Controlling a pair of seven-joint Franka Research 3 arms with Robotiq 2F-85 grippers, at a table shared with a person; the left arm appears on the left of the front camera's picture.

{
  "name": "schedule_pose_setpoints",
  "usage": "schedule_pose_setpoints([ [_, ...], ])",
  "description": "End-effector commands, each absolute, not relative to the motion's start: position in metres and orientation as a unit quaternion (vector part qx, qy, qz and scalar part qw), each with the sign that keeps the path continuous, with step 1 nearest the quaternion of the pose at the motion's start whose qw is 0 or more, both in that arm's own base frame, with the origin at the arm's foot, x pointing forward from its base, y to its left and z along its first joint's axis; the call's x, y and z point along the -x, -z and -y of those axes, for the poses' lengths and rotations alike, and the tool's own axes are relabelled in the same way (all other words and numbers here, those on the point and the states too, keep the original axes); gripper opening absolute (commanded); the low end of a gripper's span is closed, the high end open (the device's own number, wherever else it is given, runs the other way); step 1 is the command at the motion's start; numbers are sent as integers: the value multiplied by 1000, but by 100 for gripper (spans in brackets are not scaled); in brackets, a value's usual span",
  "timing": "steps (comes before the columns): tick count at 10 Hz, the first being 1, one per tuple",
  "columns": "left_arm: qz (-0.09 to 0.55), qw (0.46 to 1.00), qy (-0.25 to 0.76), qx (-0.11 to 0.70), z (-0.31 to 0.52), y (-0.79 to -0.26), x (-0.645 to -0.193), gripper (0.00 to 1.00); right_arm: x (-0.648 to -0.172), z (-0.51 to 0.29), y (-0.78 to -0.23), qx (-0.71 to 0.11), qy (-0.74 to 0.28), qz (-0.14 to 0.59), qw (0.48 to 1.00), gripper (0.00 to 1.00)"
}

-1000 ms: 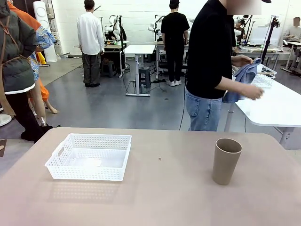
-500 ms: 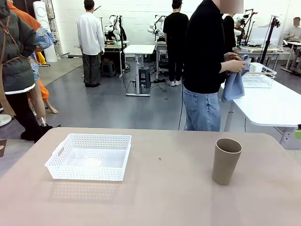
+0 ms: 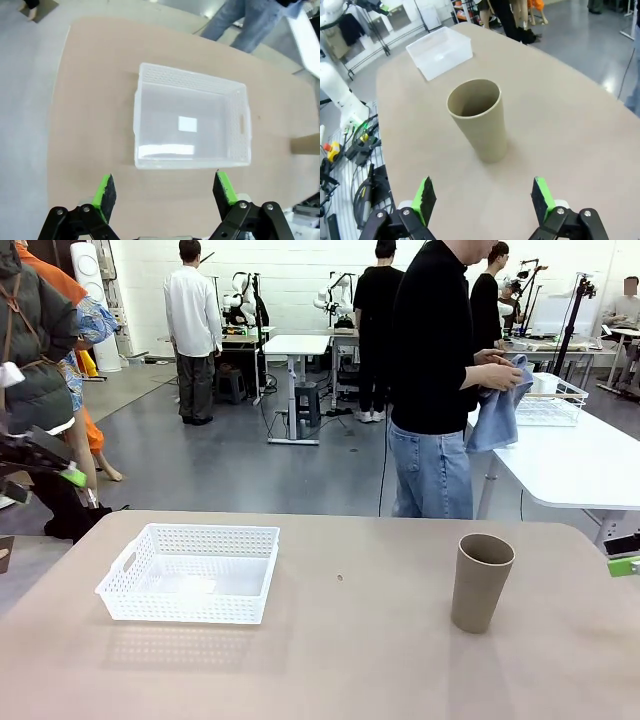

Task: Clean and organize the cups into the basket.
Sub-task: Pick up the Organizing basket and move it to the center of the table, then pick up the Reusable plastic cup from the right side of the table and place it inside the Organizing basket.

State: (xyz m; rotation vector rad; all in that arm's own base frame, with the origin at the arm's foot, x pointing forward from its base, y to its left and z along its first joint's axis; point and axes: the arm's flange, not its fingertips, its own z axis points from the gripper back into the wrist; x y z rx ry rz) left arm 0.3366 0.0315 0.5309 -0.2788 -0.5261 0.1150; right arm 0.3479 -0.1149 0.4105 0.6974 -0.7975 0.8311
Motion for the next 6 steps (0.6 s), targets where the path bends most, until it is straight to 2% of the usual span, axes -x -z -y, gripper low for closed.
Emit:
schedule_pose_setpoints([
  [1, 254, 963, -65, 64, -14, -485, -350, 100, -352, 113, -420, -313, -369, 397, 780, 100],
  [3, 234, 967, -80, 69, -6, -467, -355, 100, -352, 113, -420, -313, -369, 397, 780, 100],
  [4, 219, 965, -77, 125, -13, -478, -343, 100, -352, 113, -420, -313, -369, 397, 780, 100],
  [5, 243, 966, -55, 76, -6, -488, -374, 100, -352, 113, -420, -313, -369, 397, 780, 100],
  [6, 243, 966, -55, 76, -6, -488, -374, 100, -352, 113, -420, -313, -369, 397, 780, 100],
])
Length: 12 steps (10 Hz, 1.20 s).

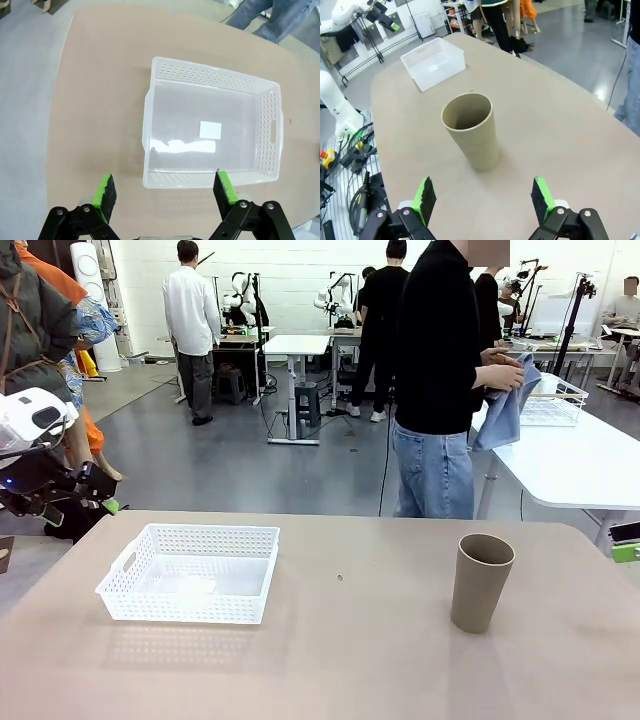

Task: Clean and organize the cups into the basket.
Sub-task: Pick up the Organizing basket and move it to the center of the table, then pick up the Reusable plastic cup from the right side of the table and place it inside the Organizing basket.

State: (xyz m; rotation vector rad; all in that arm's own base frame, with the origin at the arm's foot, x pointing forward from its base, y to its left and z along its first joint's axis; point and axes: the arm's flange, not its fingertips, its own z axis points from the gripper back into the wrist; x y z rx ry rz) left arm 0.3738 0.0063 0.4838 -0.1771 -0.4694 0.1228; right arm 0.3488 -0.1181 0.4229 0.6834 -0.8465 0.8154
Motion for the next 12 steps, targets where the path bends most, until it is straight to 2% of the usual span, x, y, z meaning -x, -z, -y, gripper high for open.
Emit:
schedule_pose_setpoints([
  [1, 243, 966, -55, 76, -6, -488, -374, 100, -352, 113, -420, -313, -369, 397, 780, 100],
  [2, 243, 966, -55, 76, -6, -488, -374, 100, -349, 118, -423, -316, -377, 391, 778, 100],
  [4, 237, 966, -60, 86, -6, -487, -373, 100, -370, 103, -421, -274, -524, 387, 708, 100],
  [5, 237, 966, -55, 86, -4, -481, -373, 100, -380, 99, -418, -264, -560, 386, 684, 100],
  [8, 237, 966, -45, 91, 1, -478, -360, 100, -410, 94, -397, -265, -587, 400, 652, 100],
  [12, 221, 970, -51, 90, 8, -471, -362, 100, -449, 87, -364, -349, -571, 375, 642, 100],
])
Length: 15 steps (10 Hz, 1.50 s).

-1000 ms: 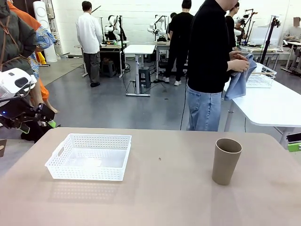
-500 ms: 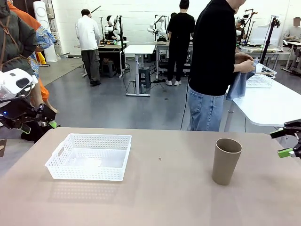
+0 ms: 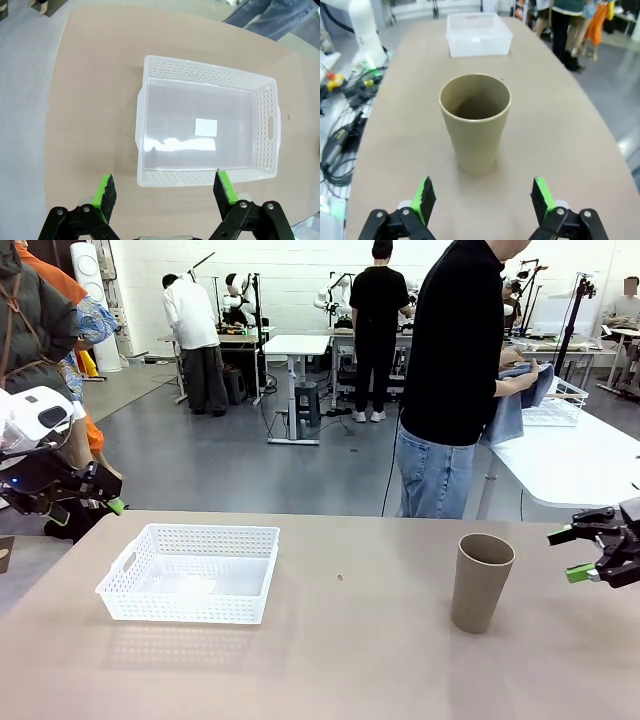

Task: Clean and organize the cups into the basket.
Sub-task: Pick up the Organizing basket and move it to the center of the table, then pick up the Reusable plastic cup from the right side of the table and place it inside the Organizing basket.

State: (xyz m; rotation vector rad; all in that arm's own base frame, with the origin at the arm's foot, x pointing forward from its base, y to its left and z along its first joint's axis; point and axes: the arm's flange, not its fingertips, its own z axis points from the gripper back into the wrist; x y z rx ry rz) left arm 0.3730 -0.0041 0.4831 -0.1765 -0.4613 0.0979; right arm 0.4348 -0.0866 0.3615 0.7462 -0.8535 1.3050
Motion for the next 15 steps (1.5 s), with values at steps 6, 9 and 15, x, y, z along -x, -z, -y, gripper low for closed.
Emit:
schedule_pose_setpoints([
  [6, 232, 968, -50, 87, 2, -485, -373, 100, -441, 85, -355, -347, -574, 370, 644, 100],
  [9, 224, 970, -33, 86, 7, -481, -375, 100, -445, 88, -356, -353, -573, 369, 641, 100],
  [15, 146, 988, -16, 56, -6, -464, -412, 100, -450, 87, -329, -398, -606, 374, 579, 100],
])
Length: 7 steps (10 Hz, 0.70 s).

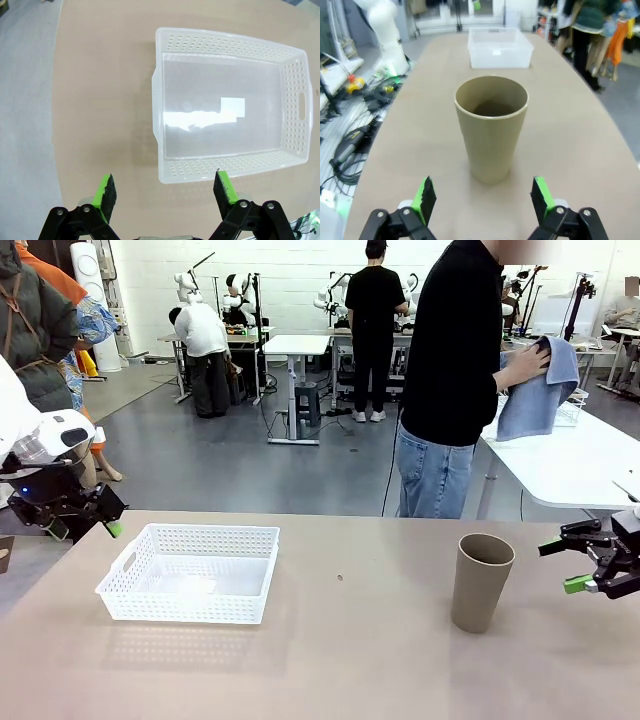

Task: Clean and organize the cups into the basket.
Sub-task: Pick up the Organizing basket and move it to the center of the table, then pick up the Reusable plastic cup from the right side of the table and place it inside the Organizing basket.

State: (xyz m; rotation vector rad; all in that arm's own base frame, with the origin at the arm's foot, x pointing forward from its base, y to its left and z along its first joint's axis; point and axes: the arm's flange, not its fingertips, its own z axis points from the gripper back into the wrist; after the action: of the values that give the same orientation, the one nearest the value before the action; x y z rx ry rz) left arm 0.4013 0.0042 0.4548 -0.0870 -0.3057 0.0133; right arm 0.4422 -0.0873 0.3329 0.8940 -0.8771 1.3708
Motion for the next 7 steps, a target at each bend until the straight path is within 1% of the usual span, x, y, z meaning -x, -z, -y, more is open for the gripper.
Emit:
schedule_pose_setpoints([
  [1, 142, 987, -17, 66, -9, -456, -418, 100, -458, 76, -321, -403, -605, 367, 580, 100],
  [2, 132, 989, -18, 67, -11, -448, -422, 100, -467, 67, -315, -404, -604, 353, 590, 100],
  [4, 118, 990, -9, 74, -9, -436, -427, 100, -481, 55, -307, -403, -595, 355, 597, 100],
  [7, 118, 990, -5, 79, -9, -426, -428, 100, -488, 36, -301, -418, -602, 343, 587, 100],
])
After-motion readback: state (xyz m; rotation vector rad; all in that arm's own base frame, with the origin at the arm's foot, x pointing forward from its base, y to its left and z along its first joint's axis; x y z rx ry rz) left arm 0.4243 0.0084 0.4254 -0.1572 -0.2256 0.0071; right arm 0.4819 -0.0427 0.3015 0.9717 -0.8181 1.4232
